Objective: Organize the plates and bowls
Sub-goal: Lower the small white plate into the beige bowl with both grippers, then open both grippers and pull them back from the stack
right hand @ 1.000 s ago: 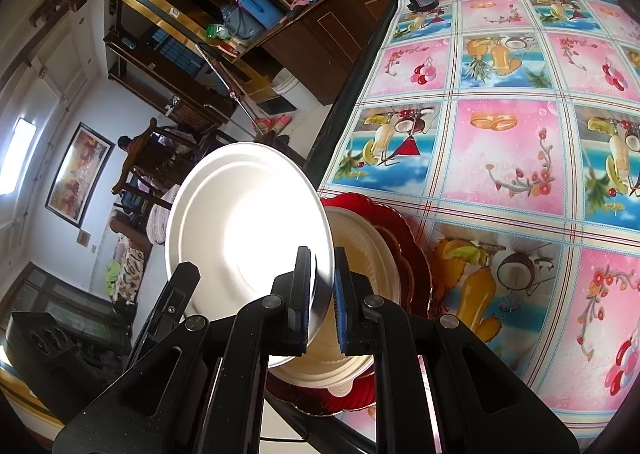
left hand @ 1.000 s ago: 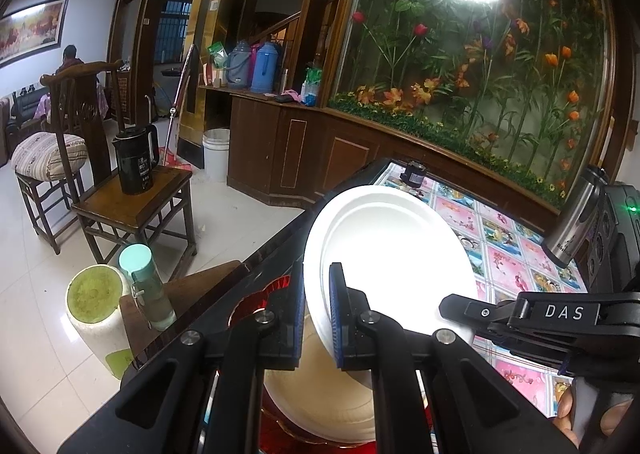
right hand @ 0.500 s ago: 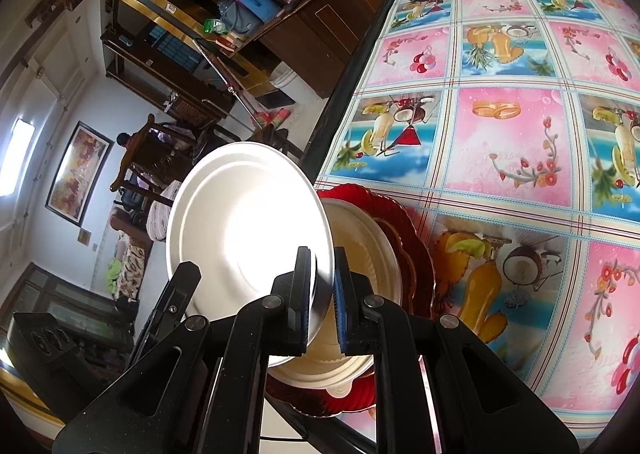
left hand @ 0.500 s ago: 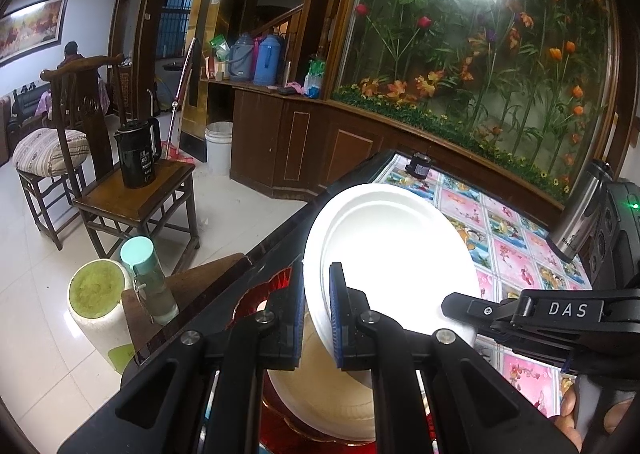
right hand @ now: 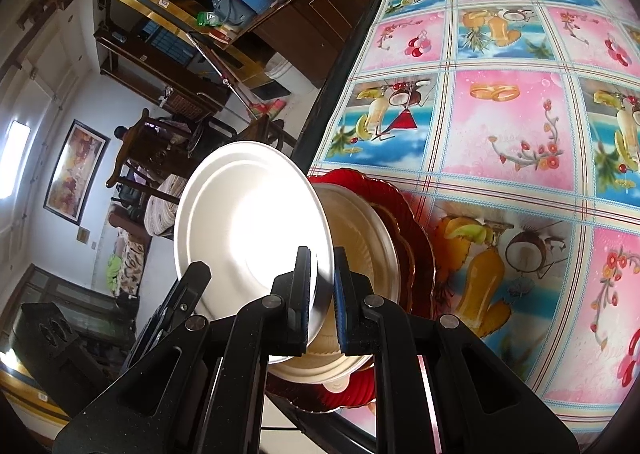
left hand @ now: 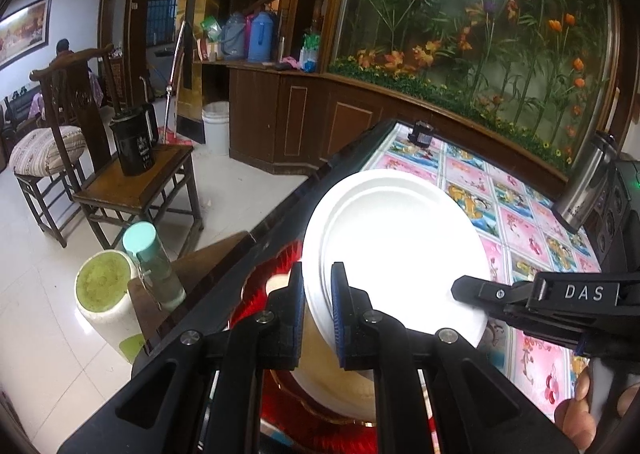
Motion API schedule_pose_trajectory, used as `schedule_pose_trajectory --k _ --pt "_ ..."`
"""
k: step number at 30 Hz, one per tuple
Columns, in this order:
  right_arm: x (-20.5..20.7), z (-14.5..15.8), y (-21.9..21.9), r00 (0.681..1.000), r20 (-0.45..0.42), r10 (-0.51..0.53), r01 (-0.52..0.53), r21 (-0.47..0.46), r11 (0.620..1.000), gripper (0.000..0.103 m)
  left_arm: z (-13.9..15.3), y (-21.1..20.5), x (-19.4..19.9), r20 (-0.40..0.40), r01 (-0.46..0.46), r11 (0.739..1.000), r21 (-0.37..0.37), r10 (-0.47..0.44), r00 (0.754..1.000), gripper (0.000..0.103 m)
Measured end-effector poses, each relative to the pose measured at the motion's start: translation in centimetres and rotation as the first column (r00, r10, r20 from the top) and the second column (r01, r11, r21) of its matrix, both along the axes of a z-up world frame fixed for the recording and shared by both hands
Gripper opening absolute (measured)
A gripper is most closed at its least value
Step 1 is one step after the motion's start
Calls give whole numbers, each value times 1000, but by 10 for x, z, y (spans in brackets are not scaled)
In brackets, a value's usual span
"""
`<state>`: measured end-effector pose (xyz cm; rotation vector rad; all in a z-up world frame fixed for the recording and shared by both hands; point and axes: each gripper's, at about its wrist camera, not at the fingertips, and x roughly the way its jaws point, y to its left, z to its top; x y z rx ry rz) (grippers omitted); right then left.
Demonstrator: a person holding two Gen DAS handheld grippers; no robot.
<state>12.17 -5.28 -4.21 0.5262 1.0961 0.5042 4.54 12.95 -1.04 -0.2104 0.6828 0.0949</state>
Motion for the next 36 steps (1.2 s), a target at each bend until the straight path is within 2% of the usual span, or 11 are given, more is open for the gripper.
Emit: schedule_pose_trajectory --k 11,18,28,31,33,35,36 --pt "-6 -11 -8 999 -46 28 -28 2 1000 12 -6 -3 -4 -86 55 998 -18 -56 995 15" --pt "-5 -17 -6 999 -40 21 -22 -27 999 12 -18 -5 1 -137 60 998 -15 -61 989 15" --pt "-17 -1 15 996 87 29 -8 -239 971 12 -18 -6 2 -156 77 997 -18 -79 985 17" --pt "-21 3 20 991 134 24 23 -334 942 12 -17 -7 2 -162 80 997 -6 -80 984 23" --pt "-23 4 21 989 142 28 24 -347 938 12 -16 -8 0 -162 85 996 2 -84 983 33" --pt "-23 4 20 989 143 29 22 -348 937 12 -15 -8 -1 -156 84 996 15 -80 984 36" --pt "-23 5 20 988 152 29 27 -358 934 12 -14 -8 -2 -154 78 997 27 -73 985 42"
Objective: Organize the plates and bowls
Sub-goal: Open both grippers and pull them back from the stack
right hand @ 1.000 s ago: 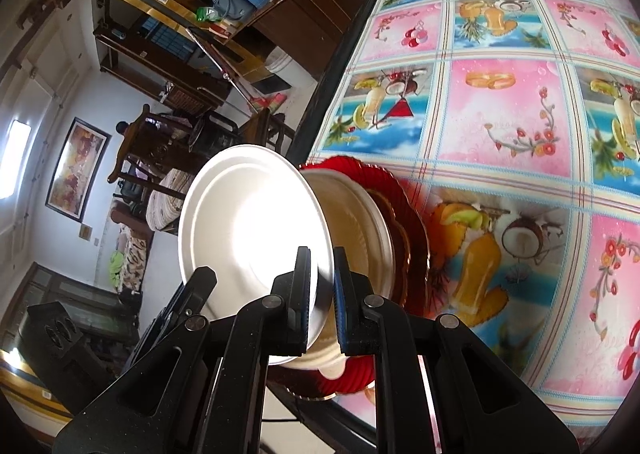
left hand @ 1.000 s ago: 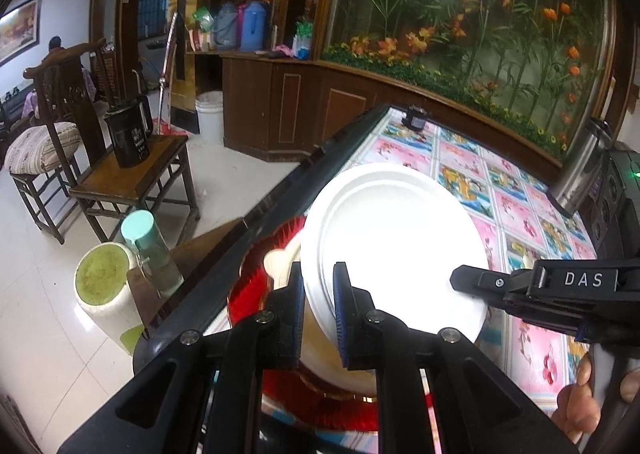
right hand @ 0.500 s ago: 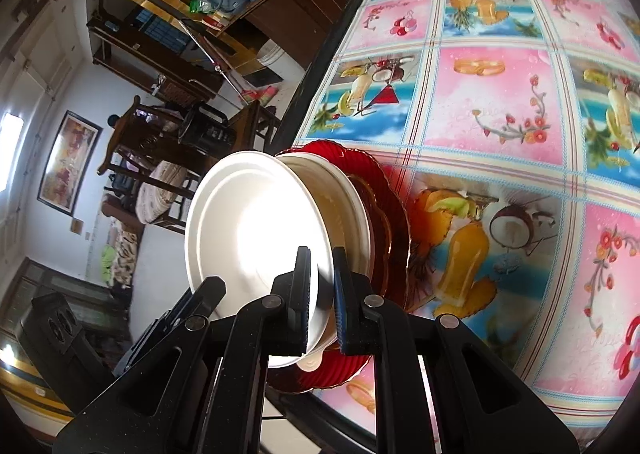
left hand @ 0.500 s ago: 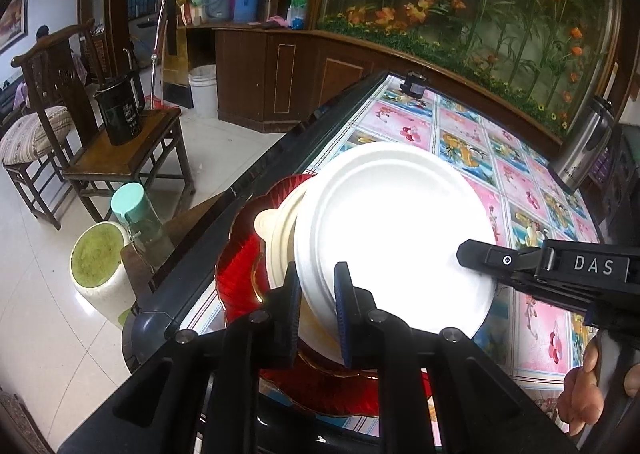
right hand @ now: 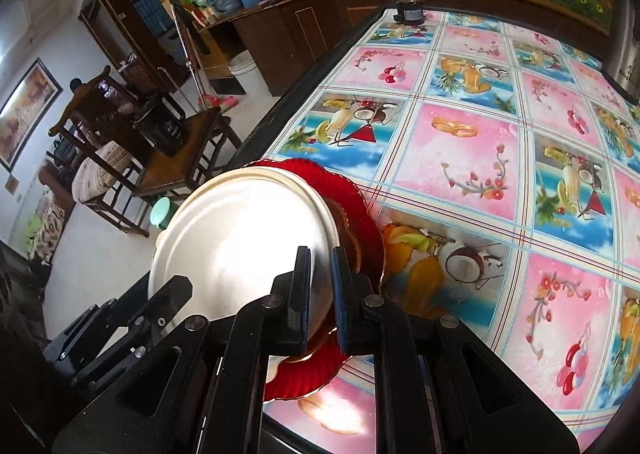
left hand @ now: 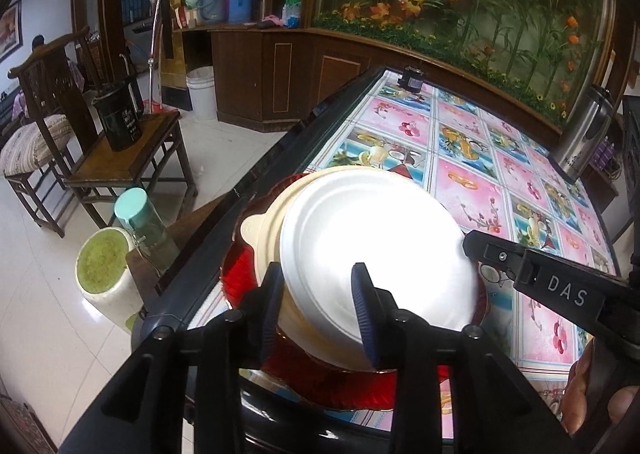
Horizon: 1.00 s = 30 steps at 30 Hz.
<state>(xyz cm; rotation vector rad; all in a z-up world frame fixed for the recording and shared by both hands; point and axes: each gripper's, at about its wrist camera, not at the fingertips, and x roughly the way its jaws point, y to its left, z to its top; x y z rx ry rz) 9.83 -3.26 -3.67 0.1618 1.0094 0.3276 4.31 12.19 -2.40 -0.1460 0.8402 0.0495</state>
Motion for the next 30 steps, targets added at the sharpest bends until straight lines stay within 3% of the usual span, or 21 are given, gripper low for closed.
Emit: schedule_pose_trajectory --k 3,4,19,30 --pt "-2 2 2 1000 22 -1 2 -10 1000 12 5 3 -5 31 -23 999 38 22 999 59" --pt "-3 3 3 1000 28 1 0 -12 1000 12 6 4 -7 39 -30 998 48 28 999 60" --pt "-25 26 12 977 211 -12 40 -133 990 12 10 15 -14 74 -68 997 29 66 995 60" --pt "-31 37 8 961 274 -25 73 -165 984 12 17 8 -15 84 -61 998 30 59 995 61"
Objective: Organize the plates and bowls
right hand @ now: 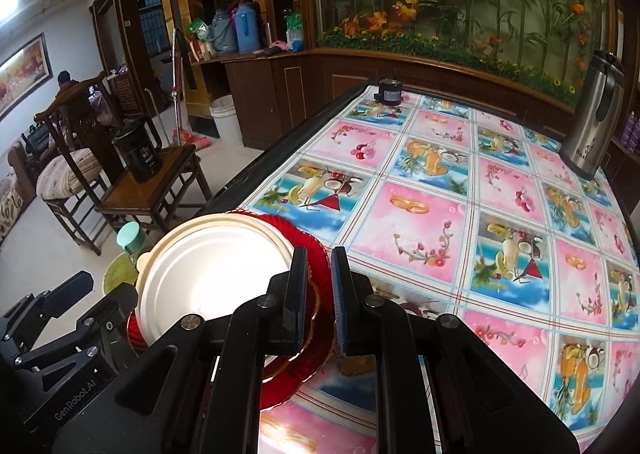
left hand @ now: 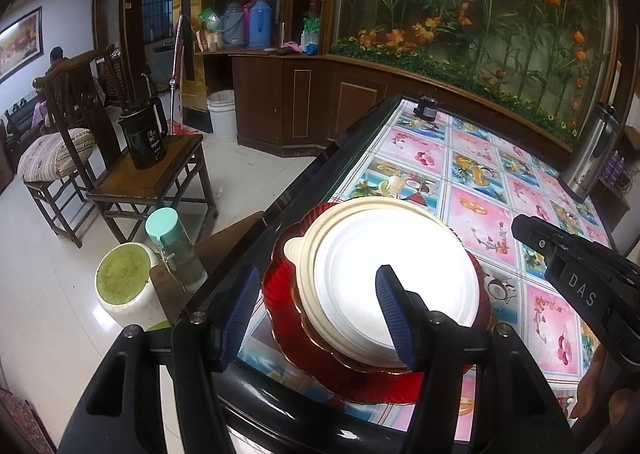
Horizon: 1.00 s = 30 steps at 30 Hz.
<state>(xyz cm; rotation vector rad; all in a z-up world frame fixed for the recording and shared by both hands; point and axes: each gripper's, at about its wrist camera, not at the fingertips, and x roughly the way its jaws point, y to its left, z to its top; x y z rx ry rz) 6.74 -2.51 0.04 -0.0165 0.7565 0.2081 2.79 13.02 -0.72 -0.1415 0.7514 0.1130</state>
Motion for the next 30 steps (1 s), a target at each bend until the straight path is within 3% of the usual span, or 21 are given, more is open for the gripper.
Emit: schedule_pose_trajectory --k 19,30 --pt "-7 13 -22 998 53 -33 33 -1 999 12 23 -26 -6 43 35 999 39 -37 998 67" --pt "-12 20 -40 994 85 -66 66 7 998 12 30 -41 -10 70 40 998 46 -43 997 79"
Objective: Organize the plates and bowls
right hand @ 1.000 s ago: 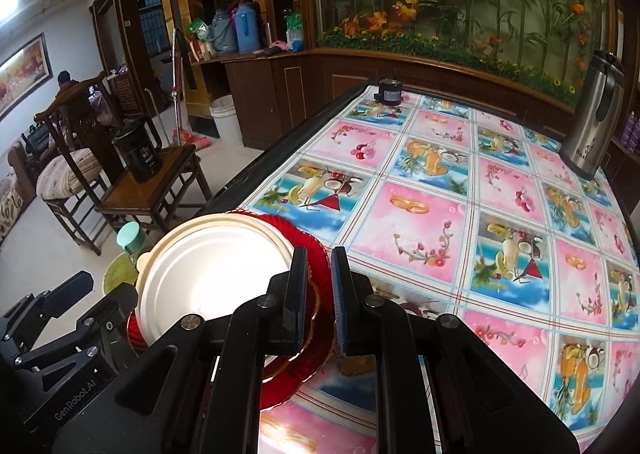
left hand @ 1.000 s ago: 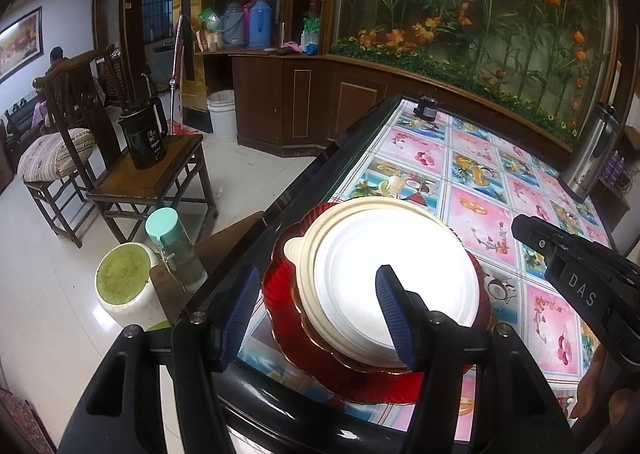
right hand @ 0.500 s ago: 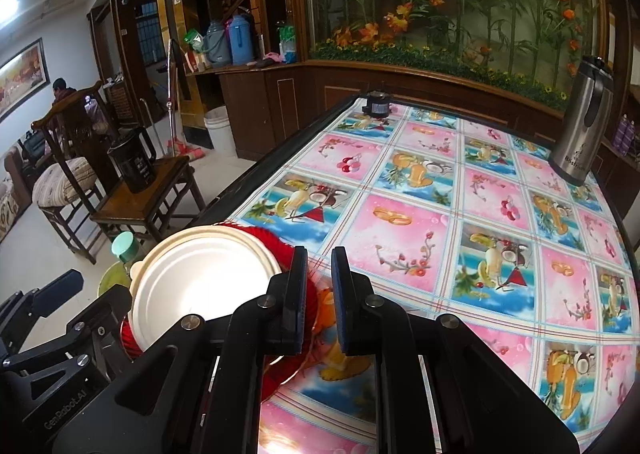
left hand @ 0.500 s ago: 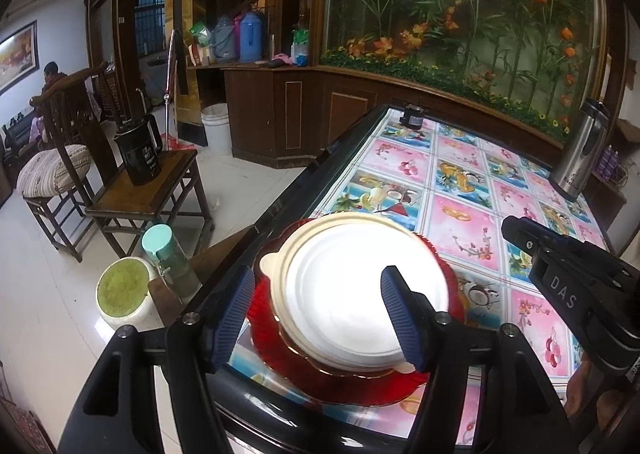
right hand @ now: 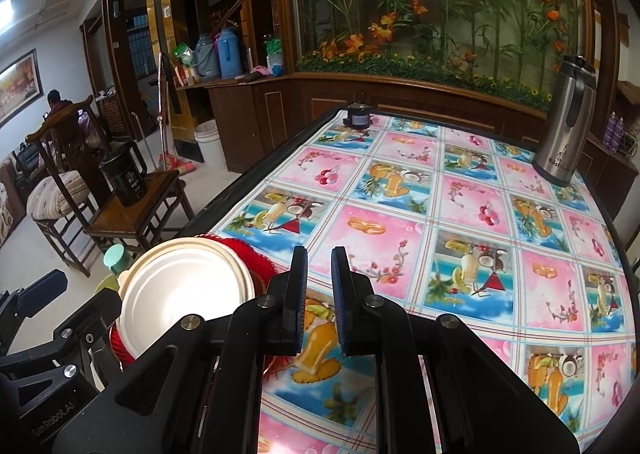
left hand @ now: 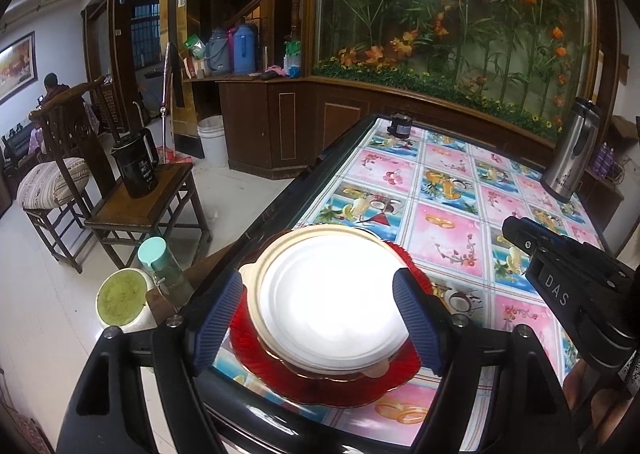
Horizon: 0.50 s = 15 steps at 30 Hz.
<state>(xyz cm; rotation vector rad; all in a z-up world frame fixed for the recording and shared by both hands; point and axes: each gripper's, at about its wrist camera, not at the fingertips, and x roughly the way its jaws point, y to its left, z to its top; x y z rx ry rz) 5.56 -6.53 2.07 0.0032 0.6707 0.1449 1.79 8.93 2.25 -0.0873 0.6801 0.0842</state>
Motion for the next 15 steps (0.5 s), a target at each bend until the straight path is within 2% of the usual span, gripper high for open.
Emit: schedule_pose_trajectory --k 15 --pt "-4 6 -25 998 32 -46 46 7 999 12 -2 -37 -1 -22 84 996 25 -83 996 79"
